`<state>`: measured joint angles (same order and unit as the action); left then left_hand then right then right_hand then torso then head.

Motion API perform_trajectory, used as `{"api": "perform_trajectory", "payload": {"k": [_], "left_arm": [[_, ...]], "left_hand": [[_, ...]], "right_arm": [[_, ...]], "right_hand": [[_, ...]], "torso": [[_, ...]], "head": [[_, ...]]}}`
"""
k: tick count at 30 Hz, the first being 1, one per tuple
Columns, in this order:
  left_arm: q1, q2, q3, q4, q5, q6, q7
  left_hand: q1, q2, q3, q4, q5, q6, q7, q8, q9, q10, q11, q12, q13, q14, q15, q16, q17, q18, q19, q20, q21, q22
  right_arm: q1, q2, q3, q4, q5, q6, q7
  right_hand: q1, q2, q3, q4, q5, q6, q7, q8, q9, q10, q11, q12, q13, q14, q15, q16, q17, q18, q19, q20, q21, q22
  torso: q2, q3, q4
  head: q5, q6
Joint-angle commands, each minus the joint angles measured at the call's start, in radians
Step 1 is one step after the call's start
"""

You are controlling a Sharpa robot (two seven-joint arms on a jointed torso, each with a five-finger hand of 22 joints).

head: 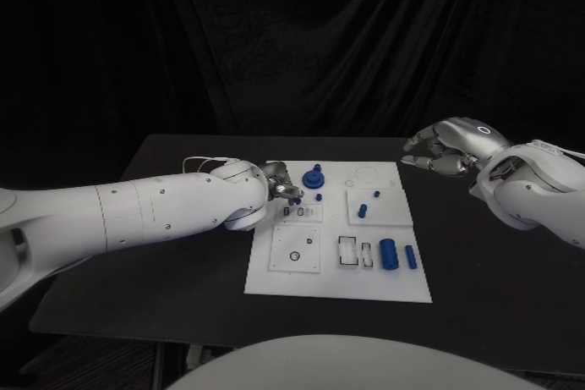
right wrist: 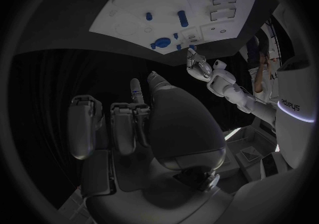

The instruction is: Assemble the parts on the task board

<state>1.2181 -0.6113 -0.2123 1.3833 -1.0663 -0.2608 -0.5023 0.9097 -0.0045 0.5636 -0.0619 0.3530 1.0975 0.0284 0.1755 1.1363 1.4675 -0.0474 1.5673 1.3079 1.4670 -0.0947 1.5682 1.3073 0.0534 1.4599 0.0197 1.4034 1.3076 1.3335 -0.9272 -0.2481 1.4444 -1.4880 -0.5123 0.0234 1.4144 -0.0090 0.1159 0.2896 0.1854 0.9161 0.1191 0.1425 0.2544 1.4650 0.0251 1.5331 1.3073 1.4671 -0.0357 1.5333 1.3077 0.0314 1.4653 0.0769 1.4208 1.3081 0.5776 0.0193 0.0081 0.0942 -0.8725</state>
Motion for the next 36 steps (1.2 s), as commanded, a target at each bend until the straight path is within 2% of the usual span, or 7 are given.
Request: {"api": "perform_trajectory", "payload": {"k": [1, 4, 6, 14, 20, 30, 36], "left_arm": [[-0.016, 0.002, 0.001, 0.001, -0.051, -0.102, 0.055], [-0.029, 0.006, 0.001, -0.005, -0.053, -0.121, 0.066], [-0.040, 0.012, 0.001, -0.013, -0.055, -0.131, 0.075], [-0.066, 0.020, 0.001, -0.022, -0.056, -0.136, 0.089], [-0.077, 0.021, 0.001, -0.027, -0.056, -0.136, 0.090], [-0.085, 0.019, 0.001, -0.030, -0.056, -0.129, 0.087], [-0.088, 0.019, 0.001, -0.033, -0.056, -0.122, 0.086]], "left_hand": [[-0.007, 0.003, 0.067, -0.056, -0.003, 0.002, -0.010, 0.003, 0.002, 0.103, -0.005, 0.003, 0.263, 0.104, -0.006, 0.003, 0.264, -0.001, -0.002, -0.006, -0.006, 0.136], [-0.006, 0.003, 0.069, -0.055, -0.002, 0.001, -0.010, 0.003, 0.002, 0.103, -0.005, 0.003, 0.263, 0.104, -0.006, 0.003, 0.264, -0.002, -0.001, -0.006, -0.005, 0.137], [-0.006, 0.004, 0.070, -0.052, -0.001, -0.001, -0.009, 0.001, 0.003, 0.103, -0.005, 0.003, 0.263, 0.104, -0.006, 0.003, 0.264, -0.002, -0.001, -0.006, -0.005, 0.137], [-0.012, 0.005, 0.065, -0.031, -0.005, 0.006, -0.010, 0.002, 0.004, 0.103, -0.006, 0.003, 0.263, 0.104, -0.007, 0.003, 0.264, -0.002, 0.001, -0.007, -0.004, 0.139], [-0.014, 0.002, 0.059, -0.022, -0.008, 0.010, -0.011, 0.003, 0.005, 0.103, -0.006, 0.003, 0.263, 0.104, -0.008, 0.003, 0.264, -0.002, 0.001, -0.008, -0.006, 0.139], [-0.018, -0.003, 0.047, -0.008, -0.014, 0.014, -0.012, 0.002, 0.004, 0.103, -0.008, 0.003, 0.263, 0.104, -0.009, 0.003, 0.264, -0.002, 0.002, -0.009, -0.007, 0.139], [-0.018, -0.004, 0.041, -0.002, -0.018, 0.015, -0.013, 0.001, 0.004, 0.103, -0.009, 0.003, 0.263, 0.104, -0.009, 0.003, 0.264, -0.002, 0.002, -0.010, -0.007, 0.139]], "right_arm": [[-0.004, 0.000, 0.001, 0.002, 0.007, -0.026, -0.005], [-0.005, 0.000, 0.001, 0.001, 0.007, -0.028, -0.004], [-0.005, -0.001, 0.001, 0.000, 0.008, -0.029, -0.001], [-0.006, -0.004, 0.001, 0.001, 0.008, -0.035, 0.007], [-0.006, -0.004, 0.001, 0.001, 0.008, -0.034, 0.008], [-0.009, -0.005, 0.001, 0.000, 0.008, -0.031, 0.008], [-0.009, -0.005, 0.001, 0.001, 0.008, -0.027, 0.007]], "right_hand": [[-0.013, 0.000, -0.002, 0.000, 0.005, 0.006, -0.001, -0.005, -0.001, 0.051, 0.007, -0.005, 0.220, 0.085, 0.005, -0.001, 0.225, 0.008, 0.016, 0.003, -0.003, 0.211], [-0.013, 0.000, -0.002, 0.000, 0.005, 0.006, -0.001, -0.005, -0.001, 0.051, 0.007, -0.005, 0.220, 0.085, 0.005, -0.001, 0.225, 0.008, 0.016, 0.003, -0.003, 0.211], [-0.014, 0.001, -0.002, 0.000, 0.006, 0.007, -0.001, -0.005, -0.001, 0.052, 0.007, -0.004, 0.220, 0.085, 0.006, 0.000, 0.226, 0.008, 0.016, 0.004, -0.002, 0.211], [-0.015, 0.005, 0.000, -0.001, 0.011, 0.011, -0.002, -0.003, -0.002, 0.056, 0.007, -0.001, 0.224, 0.086, 0.006, 0.002, 0.228, 0.006, 0.019, 0.004, 0.002, 0.213], [-0.015, 0.005, 0.001, -0.001, 0.012, 0.012, -0.002, -0.003, -0.002, 0.056, 0.007, -0.001, 0.223, 0.086, 0.006, 0.002, 0.229, 0.007, 0.019, 0.004, 0.002, 0.213], [-0.015, 0.006, 0.001, -0.001, 0.015, 0.013, -0.002, -0.003, -0.003, 0.057, 0.007, 0.000, 0.224, 0.087, 0.006, 0.003, 0.229, 0.006, 0.019, 0.004, 0.003, 0.213], [-0.015, 0.006, 0.001, -0.001, 0.015, 0.013, -0.002, -0.003, -0.003, 0.057, 0.007, 0.000, 0.224, 0.087, 0.006, 0.003, 0.229, 0.006, 0.019, 0.004, 0.003, 0.213]], "torso": [[0.000, 0.0009, 0.0011], [-0.002, 0.0016, 0.0001], [-0.003, 0.0039, 0.0010], [-0.003, 0.0020, -0.0009], [-0.002, 0.0024, 0.0008], [-0.001, 0.0019, 0.0001], [-0.001, 0.0012, 0.0035]], "head": [[-0.003, 0.000], [-0.003, 0.000], [-0.003, 0.000], [-0.006, 0.000], [-0.005, 0.000], [-0.001, 0.000], [-0.004, 0.000]]}}
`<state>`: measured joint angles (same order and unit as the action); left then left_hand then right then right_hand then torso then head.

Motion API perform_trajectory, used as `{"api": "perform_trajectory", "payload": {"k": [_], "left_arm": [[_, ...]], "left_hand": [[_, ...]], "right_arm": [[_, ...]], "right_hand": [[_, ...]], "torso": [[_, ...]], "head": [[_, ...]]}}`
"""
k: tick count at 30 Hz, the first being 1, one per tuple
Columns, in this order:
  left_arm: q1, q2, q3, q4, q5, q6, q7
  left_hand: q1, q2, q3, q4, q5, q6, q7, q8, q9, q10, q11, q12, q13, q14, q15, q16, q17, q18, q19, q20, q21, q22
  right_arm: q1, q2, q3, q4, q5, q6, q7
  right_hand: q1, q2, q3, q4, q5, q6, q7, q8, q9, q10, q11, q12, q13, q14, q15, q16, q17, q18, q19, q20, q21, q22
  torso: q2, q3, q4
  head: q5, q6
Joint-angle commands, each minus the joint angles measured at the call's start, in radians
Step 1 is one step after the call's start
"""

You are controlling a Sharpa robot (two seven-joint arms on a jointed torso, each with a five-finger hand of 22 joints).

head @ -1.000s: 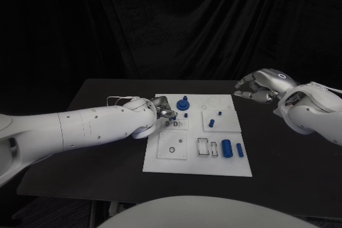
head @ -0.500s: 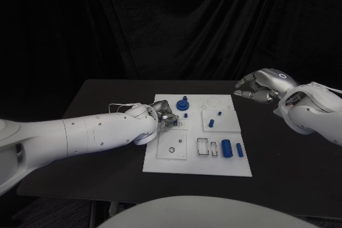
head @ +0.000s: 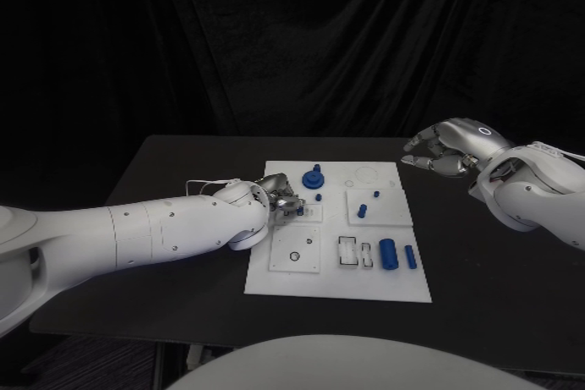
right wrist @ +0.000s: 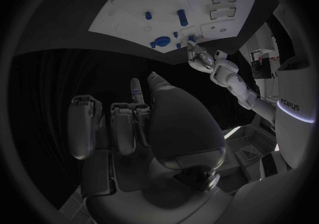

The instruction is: Assemble the parts on the task board

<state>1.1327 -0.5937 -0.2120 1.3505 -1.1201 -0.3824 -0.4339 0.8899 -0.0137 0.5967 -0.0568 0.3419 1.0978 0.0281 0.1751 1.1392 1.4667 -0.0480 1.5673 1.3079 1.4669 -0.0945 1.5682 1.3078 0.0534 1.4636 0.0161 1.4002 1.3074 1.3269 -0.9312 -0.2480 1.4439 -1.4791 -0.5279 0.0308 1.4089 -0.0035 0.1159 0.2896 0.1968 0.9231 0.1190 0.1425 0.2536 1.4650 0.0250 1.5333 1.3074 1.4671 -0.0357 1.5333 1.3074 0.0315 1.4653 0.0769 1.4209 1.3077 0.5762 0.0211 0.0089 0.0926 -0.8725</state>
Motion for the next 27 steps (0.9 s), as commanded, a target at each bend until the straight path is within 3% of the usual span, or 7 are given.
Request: {"api": "perform_trajectory", "payload": {"k": [1, 22, 25, 27], "left_arm": [[-0.003, 0.001, 0.001, -0.001, -0.003, 0.001, 0.016], [-0.017, -0.003, 0.001, -0.003, -0.003, 0.021, 0.014], [-0.019, -0.002, 0.001, -0.003, -0.003, 0.024, 0.016], [-0.021, -0.002, 0.001, -0.002, -0.003, 0.025, 0.017]], "left_hand": [[0.002, 0.005, 0.007, -0.006, -0.008, 0.015, -0.013, 0.001, 0.001, 0.104, -0.008, 0.003, 0.263, 0.104, -0.010, 0.003, 0.263, -0.002, -0.001, -0.006, -0.004, 0.140], [0.015, 0.000, -0.039, 0.026, -0.054, 0.015, -0.014, -0.010, -0.003, 0.104, -0.009, 0.003, 0.263, 0.104, -0.011, 0.003, 0.263, 0.002, -0.010, -0.008, -0.024, 0.129], [0.021, -0.001, -0.061, 0.042, -0.094, 0.015, -0.013, -0.016, -0.006, 0.104, -0.008, 0.003, 0.263, 0.104, -0.010, 0.003, 0.263, 0.003, -0.012, -0.007, -0.029, 0.128], [0.022, -0.002, -0.066, 0.045, -0.100, 0.016, -0.013, -0.016, -0.006, 0.104, -0.008, 0.003, 0.263, 0.104, -0.010, 0.003, 0.263, 0.003, -0.013, -0.007, -0.032, 0.127]], "right_arm": [[-0.003, -0.001, 0.001, 0.001, -0.001, -0.011, -0.001], [-0.004, -0.002, 0.001, -0.001, -0.001, -0.002, -0.006], [-0.004, -0.001, 0.001, -0.001, -0.001, -0.001, -0.007], [-0.005, -0.001, 0.001, -0.001, -0.001, -0.001, -0.007]], "right_hand": [[-0.010, 0.001, 0.001, -0.001, 0.004, 0.006, -0.002, -0.003, -0.002, 0.057, 0.007, 0.000, 0.224, 0.087, 0.006, 0.003, 0.229, 0.006, 0.019, 0.004, 0.003, 0.213], [-0.010, 0.001, 0.001, -0.001, 0.006, 0.006, -0.002, -0.003, -0.002, 0.056, 0.007, -0.001, 0.224, 0.086, 0.006, 0.002, 0.228, 0.006, 0.019, 0.004, 0.002, 0.213], [-0.010, 0.001, 0.001, -0.001, 0.006, 0.006, -0.002, -0.003, -0.002, 0.056, 0.007, -0.001, 0.224, 0.086, 0.006, 0.002, 0.228, 0.006, 0.019, 0.004, 0.002, 0.213], [-0.011, 0.001, 0.001, -0.001, 0.007, 0.007, -0.002, -0.003, -0.003, 0.056, 0.008, -0.001, 0.223, 0.086, 0.006, 0.002, 0.229, 0.007, 0.019, 0.004, 0.002, 0.213]], "torso": [[0.000, -0.0006, 0.0017], [0.000, -0.0002, 0.0003], [0.000, 0.0001, -0.0003], [0.000, 0.0003, -0.0007]], "head": [[-0.001, 0.000], [0.005, 0.000], [0.005, 0.000], [0.004, 0.000]]}}
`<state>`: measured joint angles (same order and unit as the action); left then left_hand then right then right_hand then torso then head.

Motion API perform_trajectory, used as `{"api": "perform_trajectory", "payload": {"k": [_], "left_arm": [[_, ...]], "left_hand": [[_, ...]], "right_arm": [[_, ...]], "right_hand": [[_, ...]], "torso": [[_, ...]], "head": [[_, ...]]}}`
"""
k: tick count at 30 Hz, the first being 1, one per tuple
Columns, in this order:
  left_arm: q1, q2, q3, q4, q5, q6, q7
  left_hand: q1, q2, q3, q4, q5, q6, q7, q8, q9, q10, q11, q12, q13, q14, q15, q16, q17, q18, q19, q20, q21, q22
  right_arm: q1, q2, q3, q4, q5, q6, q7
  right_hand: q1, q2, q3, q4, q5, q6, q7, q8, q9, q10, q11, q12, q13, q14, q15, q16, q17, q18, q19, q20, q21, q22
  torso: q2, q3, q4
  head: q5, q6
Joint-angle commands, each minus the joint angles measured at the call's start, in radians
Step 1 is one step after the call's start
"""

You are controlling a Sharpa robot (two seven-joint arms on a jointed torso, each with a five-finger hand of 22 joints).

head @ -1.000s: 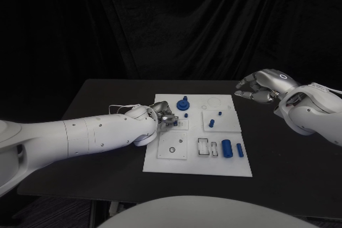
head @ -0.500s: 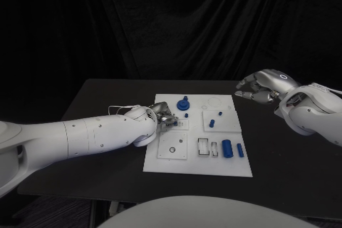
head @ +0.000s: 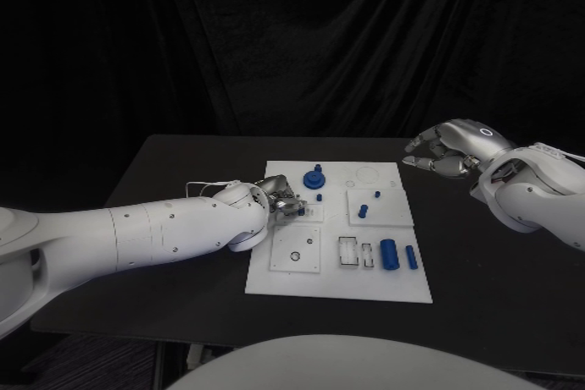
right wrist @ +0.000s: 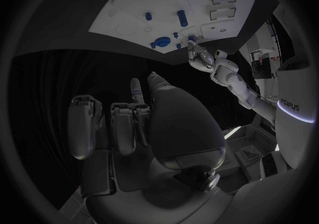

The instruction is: Assemble the parts on the task board

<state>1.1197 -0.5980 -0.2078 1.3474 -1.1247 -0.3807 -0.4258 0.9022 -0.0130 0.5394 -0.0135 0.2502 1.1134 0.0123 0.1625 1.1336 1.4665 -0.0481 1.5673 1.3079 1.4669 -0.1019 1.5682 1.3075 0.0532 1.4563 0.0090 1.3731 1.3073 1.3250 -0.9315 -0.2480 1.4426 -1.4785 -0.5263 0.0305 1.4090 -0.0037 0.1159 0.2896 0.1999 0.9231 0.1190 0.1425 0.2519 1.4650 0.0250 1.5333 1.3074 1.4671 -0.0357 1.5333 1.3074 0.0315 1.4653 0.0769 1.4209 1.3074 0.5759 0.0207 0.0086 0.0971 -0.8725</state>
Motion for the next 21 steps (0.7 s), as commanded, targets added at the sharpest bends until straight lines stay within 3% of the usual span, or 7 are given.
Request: {"api": "perform_trajectory", "payload": {"k": [1, 21], "left_arm": [[-0.009, 0.001, -0.003, 0.002, 0.002, 0.024, 0.010], [-0.016, -0.013, -0.003, 0.014, 0.002, 0.016, 0.015]], "left_hand": [[0.009, -0.003, -0.009, 0.002, -0.008, 0.001, 0.003, -0.004, -0.001, 0.104, -0.008, 0.003, 0.263, 0.104, -0.002, 0.003, 0.263, 0.004, -0.006, 0.000, -0.005, 0.127], [0.018, -0.007, -0.017, 0.003, -0.003, -0.001, 0.002, -0.007, -0.002, 0.104, -0.008, 0.003, 0.263, 0.104, -0.002, 0.003, 0.263, 0.006, -0.011, 0.001, -0.014, 0.122]], "right_arm": [[-0.003, -0.001, 0.001, 0.000, -0.001, -0.002, -0.007], [-0.003, -0.003, 0.001, -0.001, -0.001, 0.001, -0.009]], "right_hand": [[-0.011, 0.001, 0.001, -0.001, 0.004, 0.007, -0.002, -0.003, -0.001, 0.056, 0.008, -0.001, 0.223, 0.086, 0.006, 0.002, 0.229, 0.007, 0.019, 0.004, 0.002, 0.213], [-0.012, 0.000, 0.001, -0.001, 0.005, 0.007, -0.001, -0.004, -0.002, 0.056, 0.008, -0.001, 0.224, 0.086, 0.006, 0.002, 0.228, 0.007, 0.019, 0.004, 0.002, 0.213]], "torso": [[0.000, 0.0006, -0.0004], [-0.001, 0.0006, -0.0003]], "head": [[-0.001, 0.000], [0.002, 0.000]]}}
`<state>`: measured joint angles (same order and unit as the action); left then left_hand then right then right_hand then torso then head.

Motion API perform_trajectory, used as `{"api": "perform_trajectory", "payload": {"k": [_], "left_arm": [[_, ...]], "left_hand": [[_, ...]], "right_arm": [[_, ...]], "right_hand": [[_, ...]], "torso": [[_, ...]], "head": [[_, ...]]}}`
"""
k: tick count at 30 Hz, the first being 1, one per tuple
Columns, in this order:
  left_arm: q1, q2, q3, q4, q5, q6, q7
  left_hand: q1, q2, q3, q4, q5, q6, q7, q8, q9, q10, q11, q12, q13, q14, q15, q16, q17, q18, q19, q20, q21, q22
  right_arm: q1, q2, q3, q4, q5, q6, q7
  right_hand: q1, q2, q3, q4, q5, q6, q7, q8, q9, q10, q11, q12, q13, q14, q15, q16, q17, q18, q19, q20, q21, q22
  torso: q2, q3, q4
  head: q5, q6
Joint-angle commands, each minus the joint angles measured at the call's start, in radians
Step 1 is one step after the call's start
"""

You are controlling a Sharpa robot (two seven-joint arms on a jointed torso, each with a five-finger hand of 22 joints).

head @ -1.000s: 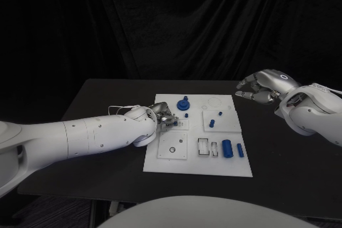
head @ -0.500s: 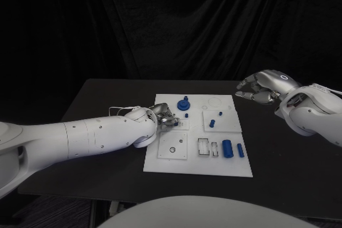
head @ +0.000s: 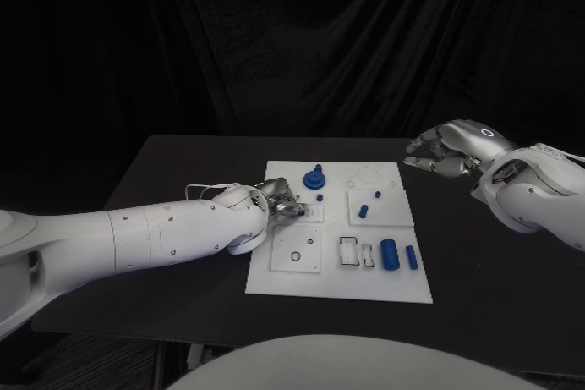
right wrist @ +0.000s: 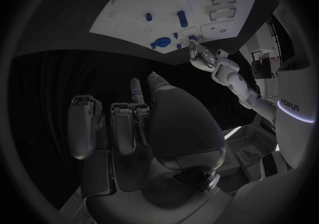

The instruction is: Assemble the parts on the task board

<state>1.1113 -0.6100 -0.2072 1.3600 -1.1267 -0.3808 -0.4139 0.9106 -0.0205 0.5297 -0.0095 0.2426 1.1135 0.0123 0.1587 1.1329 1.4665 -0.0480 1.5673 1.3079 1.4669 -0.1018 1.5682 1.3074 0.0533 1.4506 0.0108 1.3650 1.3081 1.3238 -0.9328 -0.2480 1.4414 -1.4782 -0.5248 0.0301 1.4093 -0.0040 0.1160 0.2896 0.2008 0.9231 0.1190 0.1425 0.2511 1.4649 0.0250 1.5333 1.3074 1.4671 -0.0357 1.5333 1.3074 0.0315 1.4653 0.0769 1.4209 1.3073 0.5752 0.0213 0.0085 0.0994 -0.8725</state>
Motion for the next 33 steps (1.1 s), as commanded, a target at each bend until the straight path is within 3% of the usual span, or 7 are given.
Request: {"api": "perform_trajectory", "payload": {"k": [1, 9, 19, 25, 26, 30, 33], "left_arm": [[-0.008, -0.002, -0.004, 0.002, 0.004, 0.015, 0.004], [-0.008, -0.008, -0.004, 0.009, 0.004, 0.002, 0.014], [-0.008, -0.016, -0.004, 0.017, 0.004, 0.002, 0.014], [-0.009, -0.016, -0.004, 0.021, 0.004, 0.021, 0.010], [-0.009, -0.016, -0.004, 0.020, 0.004, 0.023, 0.009], [-0.009, -0.013, -0.004, 0.013, 0.004, 0.034, 0.003], [-0.009, -0.012, -0.004, 0.008, 0.004, 0.039, 0.001]], "left_hand": [[0.010, 0.001, -0.007, -0.001, 0.006, -0.001, 0.002, -0.004, -0.001, 0.104, -0.008, 0.003, 0.263, 0.104, -0.002, 0.003, 0.263, 0.006, -0.005, -0.001, -0.006, 0.121], [0.019, 0.002, -0.011, 0.002, 0.033, 0.002, 0.001, -0.005, -0.001, 0.104, -0.008, 0.003, 0.263, 0.104, -0.002, 0.003, 0.263, 0.006, -0.006, -0.001, -0.008, 0.121], [0.020, 0.002, -0.012, 0.004, 0.039, 0.005, 0.002, -0.004, 0.000, 0.104, -0.008, 0.003, 0.263, 0.104, -0.002, 0.003, 0.263, 0.006, -0.006, -0.001, -0.009, 0.122], [-0.009, 0.000, -0.085, 0.073, -0.050, 0.005, 0.007, -0.015, -0.004, 0.104, -0.004, 0.003, 0.263, 0.104, 0.001, 0.003, 0.263, 0.007, -0.010, 0.003, -0.019, 0.120], [-0.009, 0.000, -0.085, 0.073, -0.050, 0.005, 0.007, -0.015, -0.004, 0.104, -0.004, 0.003, 0.263, 0.104, 0.001, 0.003, 0.263, 0.007, -0.010, 0.003, -0.019, 0.120], [-0.056, -0.010, -0.176, 0.153, -0.112, -0.037, 0.028, -0.064, -0.043, 0.104, 0.014, 0.003, 0.263, 0.104, 0.016, 0.003, 0.263, 0.010, -0.021, 0.013, -0.038, 0.114], [-0.061, -0.008, -0.226, 0.185, -0.128, -0.053, 0.039, -0.092, -0.073, 0.104, 0.024, 0.003, 0.263, 0.104, 0.025, 0.003, 0.263, 0.011, -0.024, 0.021, -0.044, 0.114]], "right_arm": [[-0.002, -0.002, 0.001, 0.000, -0.002, 0.000, -0.009], [-0.002, -0.004, 0.001, 0.001, -0.002, 0.001, -0.009], [-0.002, -0.005, 0.001, 0.002, -0.002, 0.002, -0.010], [-0.002, -0.005, 0.001, 0.001, -0.002, 0.004, -0.012], [-0.002, -0.005, 0.001, 0.001, -0.002, 0.005, -0.012], [-0.003, -0.004, 0.001, 0.001, -0.002, 0.006, -0.013], [-0.003, -0.004, 0.001, 0.001, -0.002, 0.006, -0.014]], "right_hand": [[-0.012, 0.001, 0.001, -0.001, 0.004, 0.007, -0.001, -0.004, -0.001, 0.056, 0.008, -0.001, 0.224, 0.086, 0.006, 0.002, 0.228, 0.006, 0.019, 0.004, 0.002, 0.213], [-0.012, 0.001, 0.001, -0.002, 0.005, 0.007, -0.001, -0.004, -0.001, 0.056, 0.008, -0.001, 0.223, 0.086, 0.006, 0.001, 0.228, 0.007, 0.018, 0.004, 0.000, 0.213], [-0.011, 0.001, 0.002, -0.002, 0.006, 0.006, -0.001, -0.004, -0.002, 0.056, 0.008, -0.001, 0.223, 0.086, 0.006, 0.001, 0.227, 0.007, 0.018, 0.004, 0.000, 0.213], [-0.011, 0.001, 0.002, -0.002, 0.006, 0.006, -0.001, -0.005, -0.002, 0.055, 0.008, -0.002, 0.223, 0.086, 0.006, 0.000, 0.227, 0.007, 0.018, 0.004, 0.000, 0.213], [-0.010, 0.001, 0.002, -0.003, 0.007, 0.006, -0.001, -0.005, -0.002, 0.055, 0.008, -0.002, 0.223, 0.086, 0.006, 0.000, 0.227, 0.007, 0.018, 0.004, 0.000, 0.213], [-0.009, 0.001, 0.003, -0.003, 0.008, 0.006, -0.002, -0.005, -0.003, 0.056, 0.008, -0.001, 0.223, 0.086, 0.006, 0.000, 0.227, 0.007, 0.018, 0.004, -0.001, 0.213], [-0.007, 0.000, 0.004, -0.004, 0.009, 0.006, -0.002, -0.005, -0.003, 0.055, 0.008, -0.002, 0.223, 0.085, 0.007, 0.000, 0.227, 0.007, 0.018, 0.004, -0.001, 0.213]], "torso": [[0.000, 0.0000, -0.0003], [0.001, -0.0001, 0.0004], [0.001, -0.0007, -0.0007], [0.002, -0.0004, 0.0007], [0.002, -0.0003, 0.0005], [0.002, -0.0005, 0.0004], [0.001, -0.0006, -0.0001]], "head": [[-0.001, 0.000], [-0.002, 0.000], [-0.001, 0.000], [-0.001, 0.000], [-0.001, 0.000], [0.000, 0.000], [0.000, 0.000]]}}
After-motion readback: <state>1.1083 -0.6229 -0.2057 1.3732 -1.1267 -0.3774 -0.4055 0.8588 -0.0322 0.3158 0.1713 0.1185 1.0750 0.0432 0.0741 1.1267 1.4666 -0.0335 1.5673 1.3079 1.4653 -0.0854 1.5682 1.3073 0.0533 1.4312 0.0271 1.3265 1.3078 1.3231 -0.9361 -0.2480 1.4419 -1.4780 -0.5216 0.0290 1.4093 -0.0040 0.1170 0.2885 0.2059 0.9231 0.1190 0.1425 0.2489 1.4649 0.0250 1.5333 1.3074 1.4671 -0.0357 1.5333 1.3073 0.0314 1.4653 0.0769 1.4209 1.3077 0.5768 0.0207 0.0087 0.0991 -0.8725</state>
